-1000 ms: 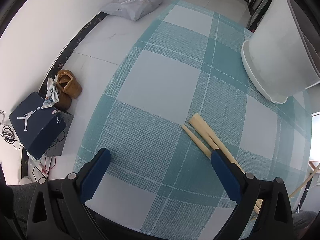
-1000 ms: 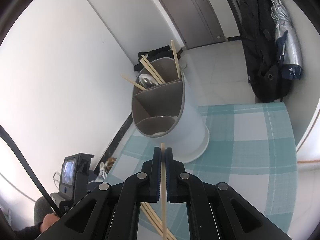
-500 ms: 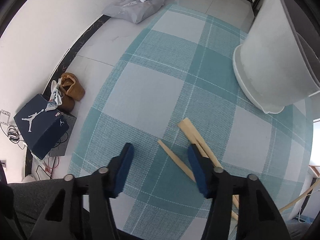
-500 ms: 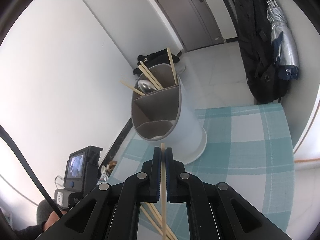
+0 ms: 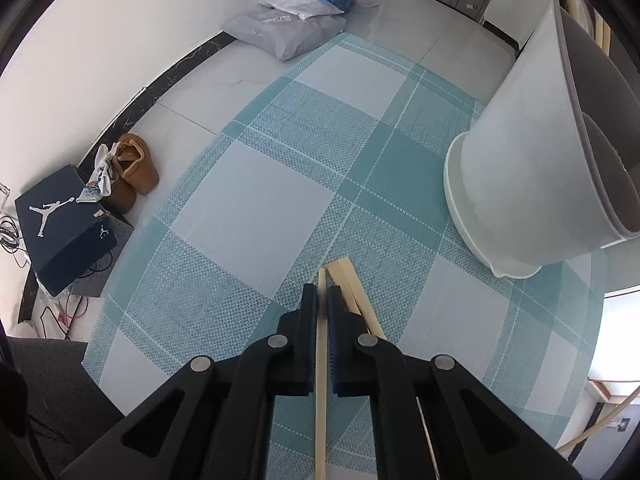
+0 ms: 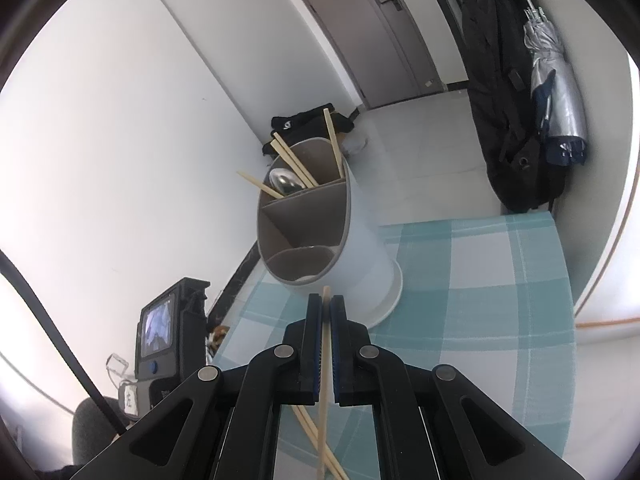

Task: Organize utensils
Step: 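Lift the chopstick with the left gripper while the right gripper keeps its chopstick raised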

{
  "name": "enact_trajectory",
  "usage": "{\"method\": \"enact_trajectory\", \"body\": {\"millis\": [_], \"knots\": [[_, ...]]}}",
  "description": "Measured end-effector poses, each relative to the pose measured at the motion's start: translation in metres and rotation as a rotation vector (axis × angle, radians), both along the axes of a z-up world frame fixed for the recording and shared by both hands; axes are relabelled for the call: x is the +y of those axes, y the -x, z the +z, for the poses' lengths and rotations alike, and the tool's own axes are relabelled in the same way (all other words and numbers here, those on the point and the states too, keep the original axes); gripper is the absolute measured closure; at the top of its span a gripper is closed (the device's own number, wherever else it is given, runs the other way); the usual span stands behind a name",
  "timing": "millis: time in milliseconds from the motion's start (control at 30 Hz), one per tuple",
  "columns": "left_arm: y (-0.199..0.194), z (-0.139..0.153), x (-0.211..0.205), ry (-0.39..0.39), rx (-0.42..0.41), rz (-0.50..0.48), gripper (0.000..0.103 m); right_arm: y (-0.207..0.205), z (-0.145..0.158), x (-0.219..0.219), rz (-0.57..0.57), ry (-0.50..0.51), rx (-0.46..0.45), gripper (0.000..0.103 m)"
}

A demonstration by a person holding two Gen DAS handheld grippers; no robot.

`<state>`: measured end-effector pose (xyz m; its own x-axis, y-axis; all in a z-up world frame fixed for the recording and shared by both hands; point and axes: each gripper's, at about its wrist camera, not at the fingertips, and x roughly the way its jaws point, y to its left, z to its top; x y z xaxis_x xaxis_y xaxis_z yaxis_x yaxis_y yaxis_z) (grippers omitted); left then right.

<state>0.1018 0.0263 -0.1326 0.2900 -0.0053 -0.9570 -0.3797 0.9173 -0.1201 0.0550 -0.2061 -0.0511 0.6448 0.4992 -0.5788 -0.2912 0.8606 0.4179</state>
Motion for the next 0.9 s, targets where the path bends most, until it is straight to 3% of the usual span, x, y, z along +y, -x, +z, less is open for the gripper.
{"method": "enact_trajectory", "body": {"millis": [200, 567, 733, 900], "knots": [[0.004, 0.011, 0.006, 0.058, -0.099, 0.013, 0.101, 0.0, 0.0, -0.005, -0.023, 0.0, -0.003, 0.1], [0.025, 0.074, 0.01, 0.106, -0.415, -0.054, 0.101, 0.004, 0.001, -0.003, -0.025, 0.019, -0.027, 0.1], [0.033, 0.09, 0.014, 0.114, -0.471, -0.056, 0.102, 0.005, 0.0, -0.001, -0.035, 0.04, -0.034, 0.1], [0.045, 0.108, 0.009, 0.077, -0.54, -0.124, 0.102, 0.01, 0.001, 0.0, -0.044, 0.05, -0.045, 0.1]]}}
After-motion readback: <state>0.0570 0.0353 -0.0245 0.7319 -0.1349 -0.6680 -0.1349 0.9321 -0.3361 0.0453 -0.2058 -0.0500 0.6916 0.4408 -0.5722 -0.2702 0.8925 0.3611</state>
